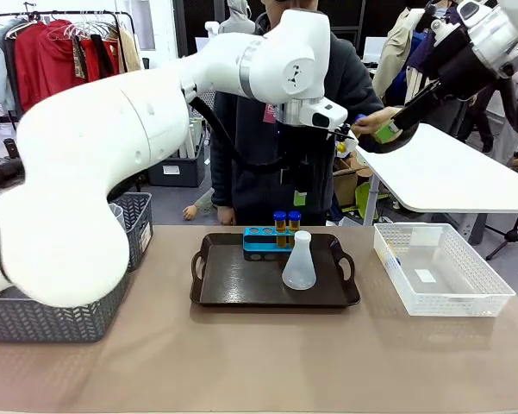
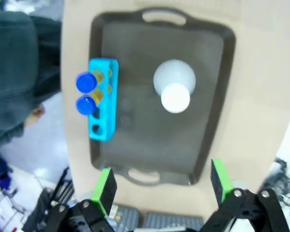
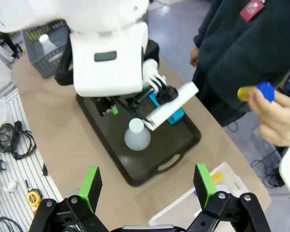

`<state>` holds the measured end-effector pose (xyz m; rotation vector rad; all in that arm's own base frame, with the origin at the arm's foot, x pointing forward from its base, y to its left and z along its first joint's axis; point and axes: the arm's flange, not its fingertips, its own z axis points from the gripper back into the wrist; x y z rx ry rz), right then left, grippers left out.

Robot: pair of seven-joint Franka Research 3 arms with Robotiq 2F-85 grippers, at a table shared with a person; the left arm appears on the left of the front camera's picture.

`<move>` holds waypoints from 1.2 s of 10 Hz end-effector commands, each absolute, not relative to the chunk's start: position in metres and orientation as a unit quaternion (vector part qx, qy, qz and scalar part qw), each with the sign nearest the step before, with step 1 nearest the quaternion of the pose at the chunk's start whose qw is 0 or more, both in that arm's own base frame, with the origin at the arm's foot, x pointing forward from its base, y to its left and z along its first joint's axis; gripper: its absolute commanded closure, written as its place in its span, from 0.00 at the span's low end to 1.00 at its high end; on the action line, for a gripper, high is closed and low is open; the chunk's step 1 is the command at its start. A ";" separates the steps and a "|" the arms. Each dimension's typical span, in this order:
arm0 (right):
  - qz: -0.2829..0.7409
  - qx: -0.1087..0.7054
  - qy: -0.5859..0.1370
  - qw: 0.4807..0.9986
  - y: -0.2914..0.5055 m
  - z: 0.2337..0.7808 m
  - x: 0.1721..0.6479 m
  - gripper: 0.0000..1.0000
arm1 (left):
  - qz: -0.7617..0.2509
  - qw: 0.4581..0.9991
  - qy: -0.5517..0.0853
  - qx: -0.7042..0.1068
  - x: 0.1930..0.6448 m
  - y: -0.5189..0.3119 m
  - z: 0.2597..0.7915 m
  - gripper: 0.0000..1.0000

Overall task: Prepare the laboratory tools.
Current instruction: Pick up one Large Measuring Cup and place it on the Handle tray.

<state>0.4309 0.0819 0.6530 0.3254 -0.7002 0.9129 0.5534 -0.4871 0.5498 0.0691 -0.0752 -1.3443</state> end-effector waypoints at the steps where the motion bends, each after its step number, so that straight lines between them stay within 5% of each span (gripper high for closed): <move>1: 0.430 0.157 -0.331 0.825 0.081 0.654 0.431 0.00 | -0.584 0.810 -0.025 0.048 0.483 -0.413 0.530 0.00; 12: 0.430 0.157 -0.331 0.825 0.081 0.654 0.431 0.00 | -0.410 0.908 -0.082 -0.019 0.431 -0.230 0.580 0.00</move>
